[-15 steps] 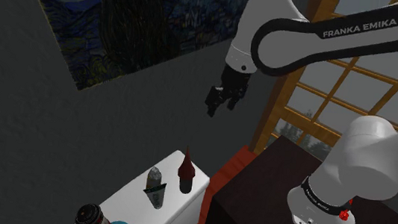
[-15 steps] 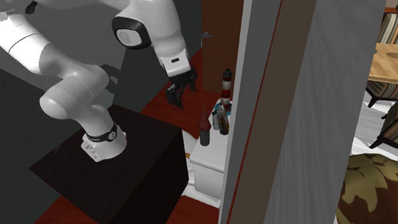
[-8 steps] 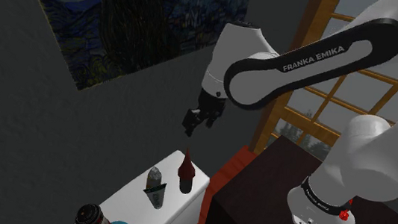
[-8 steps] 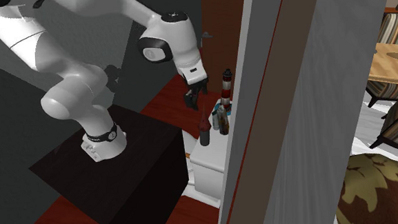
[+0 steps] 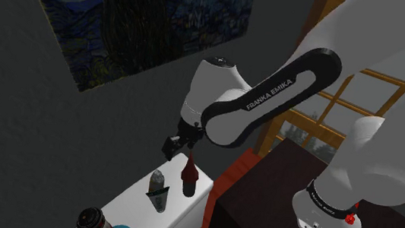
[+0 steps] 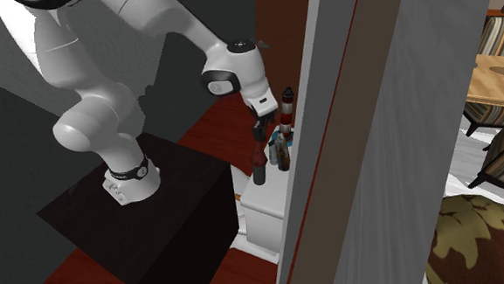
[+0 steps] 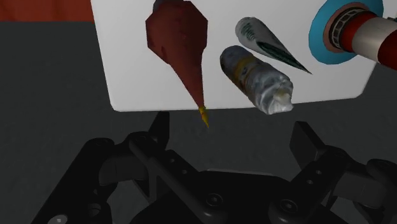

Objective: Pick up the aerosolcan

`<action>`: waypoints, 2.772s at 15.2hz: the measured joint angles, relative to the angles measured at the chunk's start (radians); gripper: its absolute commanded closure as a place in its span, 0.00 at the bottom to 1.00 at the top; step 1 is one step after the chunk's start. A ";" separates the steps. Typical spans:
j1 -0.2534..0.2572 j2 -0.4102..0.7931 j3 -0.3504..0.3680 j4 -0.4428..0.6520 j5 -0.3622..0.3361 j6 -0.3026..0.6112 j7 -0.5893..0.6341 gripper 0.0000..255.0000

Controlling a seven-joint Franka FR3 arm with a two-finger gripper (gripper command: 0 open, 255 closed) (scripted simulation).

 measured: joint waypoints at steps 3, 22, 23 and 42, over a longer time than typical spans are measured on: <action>0.014 0.132 0.028 0.061 -0.065 0.095 0.062 0.00; 0.112 0.416 -0.035 0.157 -0.243 0.313 0.191 1.00; 0.112 0.416 -0.035 0.157 -0.243 0.313 0.191 1.00; 0.058 0.222 0.028 0.158 -0.162 0.121 0.153 1.00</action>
